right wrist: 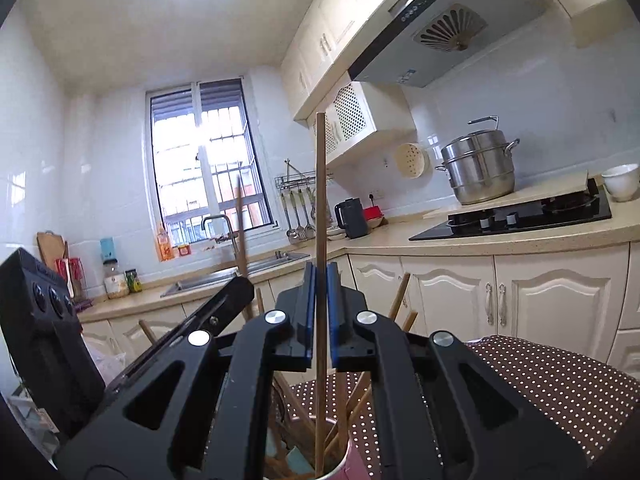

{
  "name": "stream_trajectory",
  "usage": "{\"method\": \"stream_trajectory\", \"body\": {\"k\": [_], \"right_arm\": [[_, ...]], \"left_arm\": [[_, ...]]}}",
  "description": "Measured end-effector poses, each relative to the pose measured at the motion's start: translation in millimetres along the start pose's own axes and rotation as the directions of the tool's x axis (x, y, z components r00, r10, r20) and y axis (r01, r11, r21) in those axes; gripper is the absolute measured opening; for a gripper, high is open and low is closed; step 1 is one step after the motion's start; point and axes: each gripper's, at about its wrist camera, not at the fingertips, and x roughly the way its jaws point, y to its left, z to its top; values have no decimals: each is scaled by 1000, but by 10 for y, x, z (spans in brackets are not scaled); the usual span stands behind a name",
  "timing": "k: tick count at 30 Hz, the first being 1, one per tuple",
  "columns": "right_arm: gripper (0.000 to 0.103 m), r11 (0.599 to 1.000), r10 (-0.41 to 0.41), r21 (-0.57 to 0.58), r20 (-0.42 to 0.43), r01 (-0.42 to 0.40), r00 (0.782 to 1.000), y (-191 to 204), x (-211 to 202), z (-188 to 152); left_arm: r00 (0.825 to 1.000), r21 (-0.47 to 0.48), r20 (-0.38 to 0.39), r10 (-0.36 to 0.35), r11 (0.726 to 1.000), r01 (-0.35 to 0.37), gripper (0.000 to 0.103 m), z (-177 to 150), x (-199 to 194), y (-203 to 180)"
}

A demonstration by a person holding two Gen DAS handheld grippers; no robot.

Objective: Organize utensils

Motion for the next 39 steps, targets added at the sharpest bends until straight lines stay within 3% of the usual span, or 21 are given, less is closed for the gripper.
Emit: {"method": "stream_trajectory", "body": {"k": [3,6,9,11,15,29,31,33,34,39], "right_arm": [[6,1000,3,-1,-14,-3,1000,9,-10,-28],[6,1000,2,1,-24,-2,1000,6,-34,-40],[6,1000,-1,6,-36,2,999,3,-71,-52],[6,1000,-4,5,-49,4,999,7,-86,-61],[6,1000,-5,11,-64,6,998,1,-121,-58],[9,1000,-27,-13,-147,25,989,103,-271,-79],[17,1000,-30,-9,-145,29,989,115,-306,-54],[45,999,-38,-4,-127,38,991,134,-377,-15],[51,999,-40,0,-116,41,992,138,-410,7],[55,997,-73,11,-84,74,994,183,-579,135]], "left_arm": [[1000,6,-19,-5,1000,5,25,3,-37,-13],[999,2,-39,-10,1000,10,31,21,-74,-7],[998,-6,-62,-12,1000,12,44,49,-119,9],[997,-7,-71,-4,1000,3,58,83,-166,14],[997,-1,-72,-2,1000,2,69,160,-275,16],[988,79,-138,70,995,-60,74,339,-604,-16],[986,82,-142,81,994,-70,74,370,-657,-8],[985,89,-148,89,993,-77,74,394,-716,-4],[983,97,-152,101,991,-87,74,404,-742,-5],[973,148,-166,161,979,-137,74,499,-915,-16]]}}
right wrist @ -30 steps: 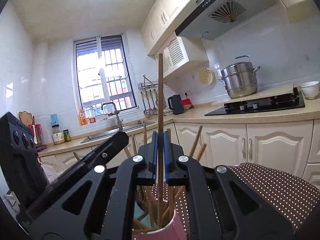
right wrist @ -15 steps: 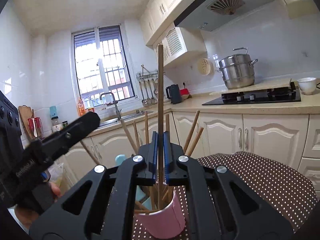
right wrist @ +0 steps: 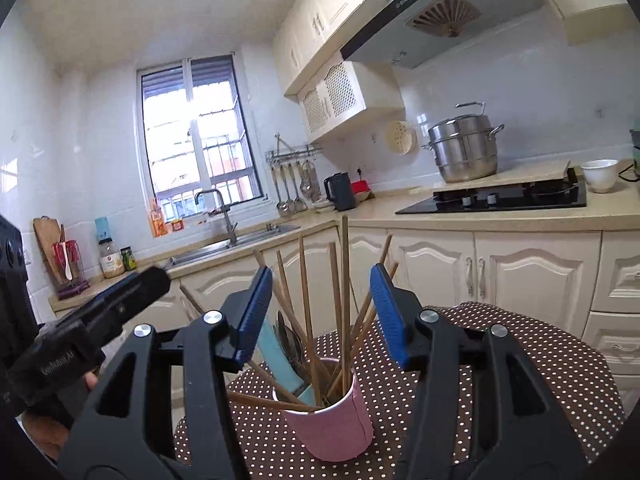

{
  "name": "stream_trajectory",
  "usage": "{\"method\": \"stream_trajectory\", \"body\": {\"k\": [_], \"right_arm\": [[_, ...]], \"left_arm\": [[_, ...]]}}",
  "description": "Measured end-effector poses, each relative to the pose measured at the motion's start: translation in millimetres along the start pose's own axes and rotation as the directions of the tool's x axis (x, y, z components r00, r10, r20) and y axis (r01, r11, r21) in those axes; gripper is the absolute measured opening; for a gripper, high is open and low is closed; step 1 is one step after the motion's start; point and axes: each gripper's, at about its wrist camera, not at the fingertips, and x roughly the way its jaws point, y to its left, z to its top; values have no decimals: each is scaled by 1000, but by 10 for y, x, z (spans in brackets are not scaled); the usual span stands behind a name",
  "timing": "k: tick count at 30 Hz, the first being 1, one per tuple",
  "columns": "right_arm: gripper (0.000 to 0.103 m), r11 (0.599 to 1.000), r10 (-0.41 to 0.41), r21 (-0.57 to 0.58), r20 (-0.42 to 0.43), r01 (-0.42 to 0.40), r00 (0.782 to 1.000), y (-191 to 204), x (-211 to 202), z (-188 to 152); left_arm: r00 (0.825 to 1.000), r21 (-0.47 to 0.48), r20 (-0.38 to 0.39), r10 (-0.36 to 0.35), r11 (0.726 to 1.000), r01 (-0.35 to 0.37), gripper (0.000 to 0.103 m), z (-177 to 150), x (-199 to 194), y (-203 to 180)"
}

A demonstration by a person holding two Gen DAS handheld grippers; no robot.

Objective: Organize utensils

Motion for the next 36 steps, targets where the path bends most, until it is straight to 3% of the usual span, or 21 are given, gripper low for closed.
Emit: {"method": "stream_trajectory", "body": {"k": [8,12,16,26,36], "right_arm": [[69,990,-133,-45,-11,132,991,290,-448,86],[74,981,-184,-77,-53,180,981,531,-695,36],[80,973,-217,-98,-61,211,974,770,-988,-7],[91,956,-263,-143,-27,256,965,1222,-1513,62],[93,947,-274,-173,0,270,962,1419,-1701,31]], "left_arm": [[996,33,-36,80,996,-79,77,89,-450,72],[995,51,-44,92,995,-90,85,97,-719,76],[994,44,-38,98,994,-97,86,121,-1036,124],[998,74,-1,59,996,-58,88,329,-1725,216],[999,74,17,51,996,-52,88,371,-1972,300]]}}
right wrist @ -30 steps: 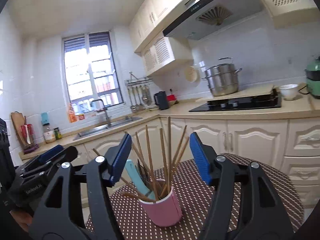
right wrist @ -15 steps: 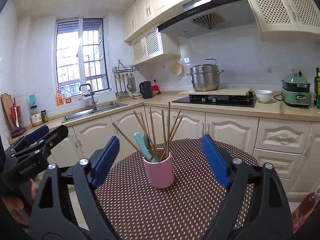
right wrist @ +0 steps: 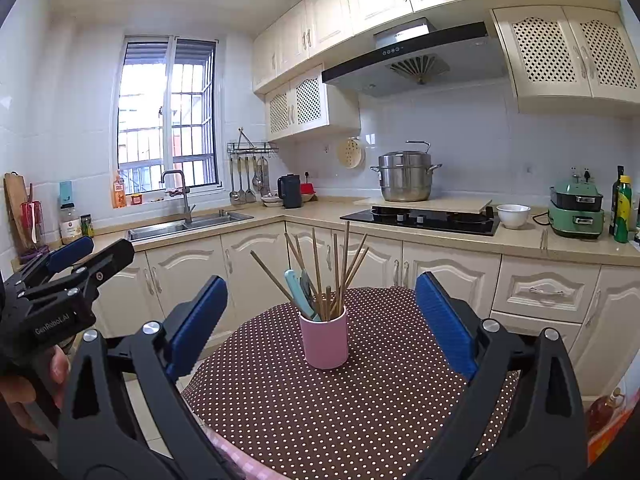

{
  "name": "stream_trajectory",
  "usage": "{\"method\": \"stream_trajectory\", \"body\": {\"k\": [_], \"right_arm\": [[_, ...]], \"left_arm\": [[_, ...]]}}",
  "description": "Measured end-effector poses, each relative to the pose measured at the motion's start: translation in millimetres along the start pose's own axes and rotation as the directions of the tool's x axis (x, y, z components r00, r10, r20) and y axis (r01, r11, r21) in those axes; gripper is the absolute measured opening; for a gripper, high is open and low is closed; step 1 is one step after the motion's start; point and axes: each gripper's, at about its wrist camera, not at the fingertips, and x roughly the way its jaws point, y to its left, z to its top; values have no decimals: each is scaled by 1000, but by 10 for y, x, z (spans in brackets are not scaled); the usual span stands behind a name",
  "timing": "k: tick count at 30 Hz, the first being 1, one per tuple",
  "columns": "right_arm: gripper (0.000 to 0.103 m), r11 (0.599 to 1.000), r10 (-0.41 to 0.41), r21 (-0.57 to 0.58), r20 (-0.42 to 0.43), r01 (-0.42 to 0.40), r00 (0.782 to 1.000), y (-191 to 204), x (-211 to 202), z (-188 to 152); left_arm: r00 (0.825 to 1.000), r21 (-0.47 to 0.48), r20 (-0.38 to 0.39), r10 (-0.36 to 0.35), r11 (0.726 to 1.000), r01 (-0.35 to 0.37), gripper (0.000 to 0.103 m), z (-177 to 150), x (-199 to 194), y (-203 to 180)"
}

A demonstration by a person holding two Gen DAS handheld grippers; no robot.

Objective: Organize utensils

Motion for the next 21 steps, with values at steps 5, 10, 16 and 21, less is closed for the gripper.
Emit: {"method": "stream_trajectory", "body": {"k": [5,10,16,21], "right_arm": [[94,1000,-5,-23,17,5,1000,43,-71,25],[94,1000,-4,-29,32,5,999,77,-119,9],[94,999,-7,-34,48,8,999,83,-146,9],[94,999,-3,-37,47,5,999,75,-137,-2]], "left_arm": [[1000,2,4,-4,1000,4,88,-19,-31,10],[1000,-8,8,8,1000,-8,88,-28,-38,44],[1000,-1,11,4,1000,-4,88,-41,-25,34],[1000,9,16,8,1000,-8,88,-83,-31,9]]}}
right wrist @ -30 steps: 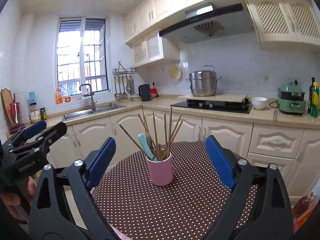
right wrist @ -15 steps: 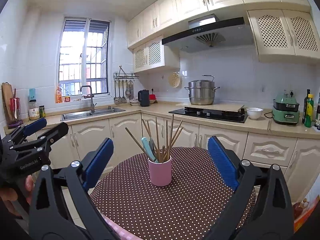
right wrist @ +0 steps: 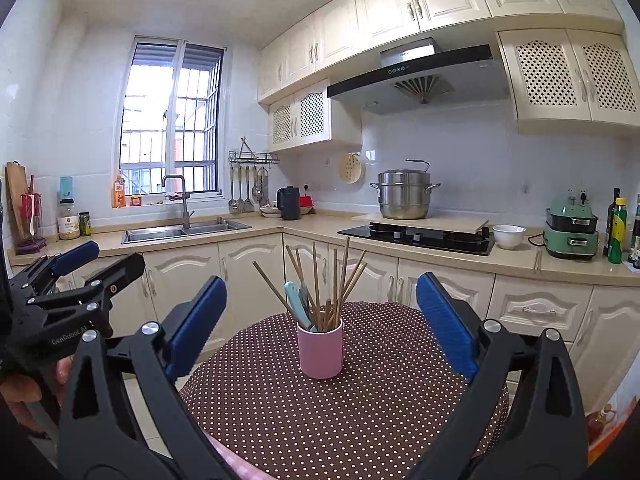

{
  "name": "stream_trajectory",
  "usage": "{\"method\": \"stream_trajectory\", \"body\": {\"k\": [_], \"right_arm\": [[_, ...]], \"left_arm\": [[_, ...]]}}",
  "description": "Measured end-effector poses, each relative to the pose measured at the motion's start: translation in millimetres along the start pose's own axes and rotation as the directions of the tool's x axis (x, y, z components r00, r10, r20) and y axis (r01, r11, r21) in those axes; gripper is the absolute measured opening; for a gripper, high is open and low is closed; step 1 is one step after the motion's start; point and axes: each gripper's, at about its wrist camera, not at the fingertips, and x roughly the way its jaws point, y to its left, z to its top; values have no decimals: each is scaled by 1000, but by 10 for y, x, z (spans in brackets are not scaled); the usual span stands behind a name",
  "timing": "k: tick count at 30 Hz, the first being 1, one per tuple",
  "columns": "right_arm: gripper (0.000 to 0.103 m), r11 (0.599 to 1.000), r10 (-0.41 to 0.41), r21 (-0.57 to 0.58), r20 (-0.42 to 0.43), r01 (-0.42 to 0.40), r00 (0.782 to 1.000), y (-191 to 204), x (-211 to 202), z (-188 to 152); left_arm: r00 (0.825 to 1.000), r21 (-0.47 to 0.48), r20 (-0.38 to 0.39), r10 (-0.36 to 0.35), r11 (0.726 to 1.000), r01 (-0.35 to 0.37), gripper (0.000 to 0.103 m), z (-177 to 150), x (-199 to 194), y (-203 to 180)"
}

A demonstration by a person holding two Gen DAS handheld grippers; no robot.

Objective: Organize utensils

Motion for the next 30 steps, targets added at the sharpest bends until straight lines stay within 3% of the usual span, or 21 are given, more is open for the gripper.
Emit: {"method": "stream_trajectory", "body": {"k": [30], "right_arm": [[94,999,6,38,-32,-5,999,-115,102,-75]], "left_arm": [[1000,6,-21,6,1000,-6,88,-18,122,-63]]}}
